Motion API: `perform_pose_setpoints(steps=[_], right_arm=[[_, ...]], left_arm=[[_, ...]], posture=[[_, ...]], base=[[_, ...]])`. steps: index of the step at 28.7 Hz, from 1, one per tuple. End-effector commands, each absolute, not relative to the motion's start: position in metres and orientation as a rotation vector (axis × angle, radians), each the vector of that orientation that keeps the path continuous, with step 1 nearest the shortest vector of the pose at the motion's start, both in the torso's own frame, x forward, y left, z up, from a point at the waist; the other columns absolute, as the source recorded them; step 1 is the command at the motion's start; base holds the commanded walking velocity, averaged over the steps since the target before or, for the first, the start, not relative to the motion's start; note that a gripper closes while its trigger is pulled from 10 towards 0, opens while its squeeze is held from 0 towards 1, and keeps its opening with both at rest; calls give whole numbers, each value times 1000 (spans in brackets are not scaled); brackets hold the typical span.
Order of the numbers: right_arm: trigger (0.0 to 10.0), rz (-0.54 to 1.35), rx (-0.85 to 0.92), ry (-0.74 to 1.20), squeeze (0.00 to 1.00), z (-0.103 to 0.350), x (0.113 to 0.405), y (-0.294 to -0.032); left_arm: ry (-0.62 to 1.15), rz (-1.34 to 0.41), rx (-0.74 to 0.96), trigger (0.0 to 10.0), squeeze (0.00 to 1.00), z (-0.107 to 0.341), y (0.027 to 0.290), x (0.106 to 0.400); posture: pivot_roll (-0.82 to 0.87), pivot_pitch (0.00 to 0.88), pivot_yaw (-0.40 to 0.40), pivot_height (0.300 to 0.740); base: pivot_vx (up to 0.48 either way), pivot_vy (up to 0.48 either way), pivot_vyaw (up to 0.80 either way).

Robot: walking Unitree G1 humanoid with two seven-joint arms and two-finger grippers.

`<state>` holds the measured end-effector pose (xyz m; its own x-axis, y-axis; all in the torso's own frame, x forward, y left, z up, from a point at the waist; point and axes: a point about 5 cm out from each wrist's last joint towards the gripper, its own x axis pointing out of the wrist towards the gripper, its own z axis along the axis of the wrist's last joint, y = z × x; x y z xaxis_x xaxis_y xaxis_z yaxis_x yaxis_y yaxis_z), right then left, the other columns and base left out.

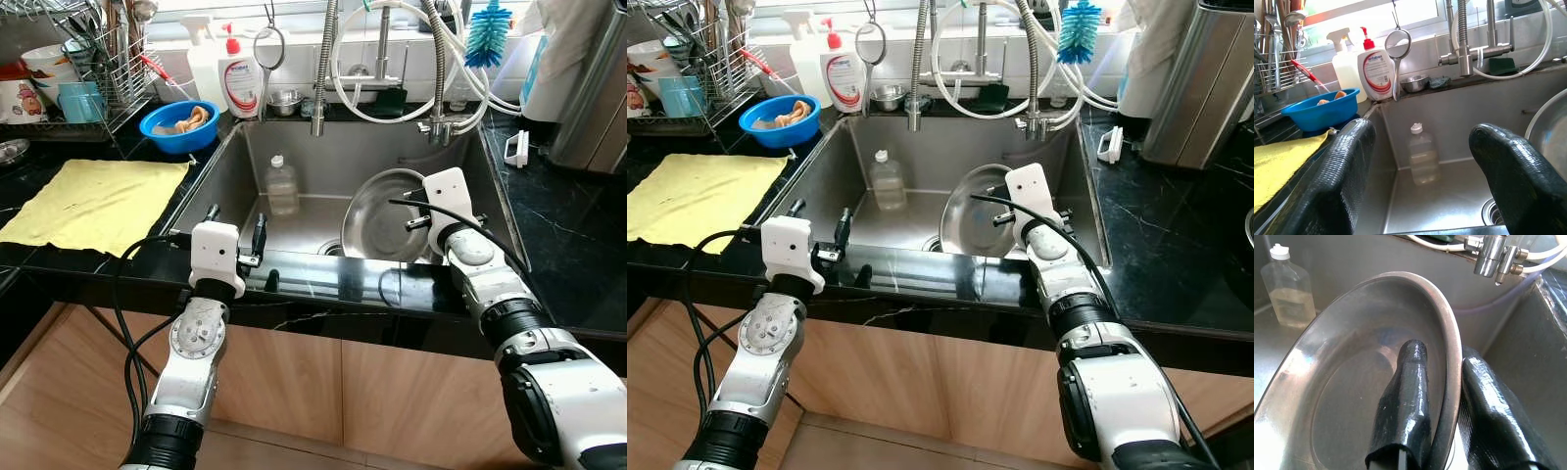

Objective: Kitchen organization

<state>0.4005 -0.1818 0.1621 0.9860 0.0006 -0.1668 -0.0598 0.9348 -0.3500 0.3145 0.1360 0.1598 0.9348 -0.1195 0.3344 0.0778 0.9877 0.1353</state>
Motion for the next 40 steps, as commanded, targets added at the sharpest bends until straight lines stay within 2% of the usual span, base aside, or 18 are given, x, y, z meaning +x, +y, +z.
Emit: perform_pose_setpoints(steps=[1, 14, 15, 16, 23, 26, 27, 29, 30, 31, 32, 33, 34, 40], right_arm=[[10000, 51, -352, 123, 0, 175, 406, -174], [10000, 54, -345, 138, 0, 171, 404, -175], [10000, 55, -344, 139, 114, 171, 404, -175], [10000, 55, -344, 141, 133, 170, 404, -176], [10000, 62, -347, 143, 125, 171, 405, -176], [10000, 66, -345, 145, 153, 170, 404, -175], [10000, 66, -346, 147, 341, 169, 404, -175], [10000, 67, -344, 150, 353, 168, 404, -175], [10000, 67, -343, 150, 549, 168, 404, -175], [10000, 65, -345, 149, 682, 168, 404, -176], [10000, 65, -346, 147, 686, 168, 404, -175], [10000, 67, -346, 146, 757, 168, 404, -175], [10000, 70, -346, 146, 773, 168, 404, -174], [10000, 69, -345, 142, 776, 169, 404, -174]], left_arm=[[-364, -90, 127, 10000, 0, 165, 140, 314], [-358, -92, 128, 10000, 0, 164, 140, 313], [-358, -91, 129, 10000, 0, 164, 140, 313], [-357, -91, 131, 10000, 0, 164, 141, 313], [-354, -86, 135, 10000, 0, 164, 142, 312], [-354, -87, 134, 10000, 0, 164, 142, 312], [-354, -88, 134, 10000, 0, 163, 142, 312], [-354, -89, 134, 10000, 0, 164, 142, 312], [-354, -89, 134, 10000, 0, 164, 142, 312], [-354, -90, 135, 10000, 0, 163, 142, 312], [-353, -90, 136, 10000, 0, 163, 142, 312], [-353, -91, 136, 10000, 0, 163, 142, 312], [-353, -91, 137, 10000, 0, 163, 142, 312], [-353, -90, 137, 10000, 0, 163, 142, 312]], posture=[[-91, 0, 73, 740], [-88, 0, 74, 740], [-88, 0, 74, 740], [-88, 0, 74, 740], [-82, 0, 74, 740], [-82, 0, 74, 740], [-82, 0, 74, 740], [-82, 0, 74, 740], [-82, 0, 74, 740], [-82, 0, 74, 740], [-81, 0, 75, 740], [-81, 0, 75, 740], [-81, 0, 74, 740], [-79, 0, 74, 740]], base=[[0, 0, 0], [0, 0, 0], [0, 0, 0], [0, 0, 0], [0, 0, 0], [0, 0, 0], [0, 0, 0], [0, 0, 0], [0, 0, 0], [0, 0, 0], [0, 0, 0], [0, 0, 0], [0, 0, 0], [0, 0, 0]])
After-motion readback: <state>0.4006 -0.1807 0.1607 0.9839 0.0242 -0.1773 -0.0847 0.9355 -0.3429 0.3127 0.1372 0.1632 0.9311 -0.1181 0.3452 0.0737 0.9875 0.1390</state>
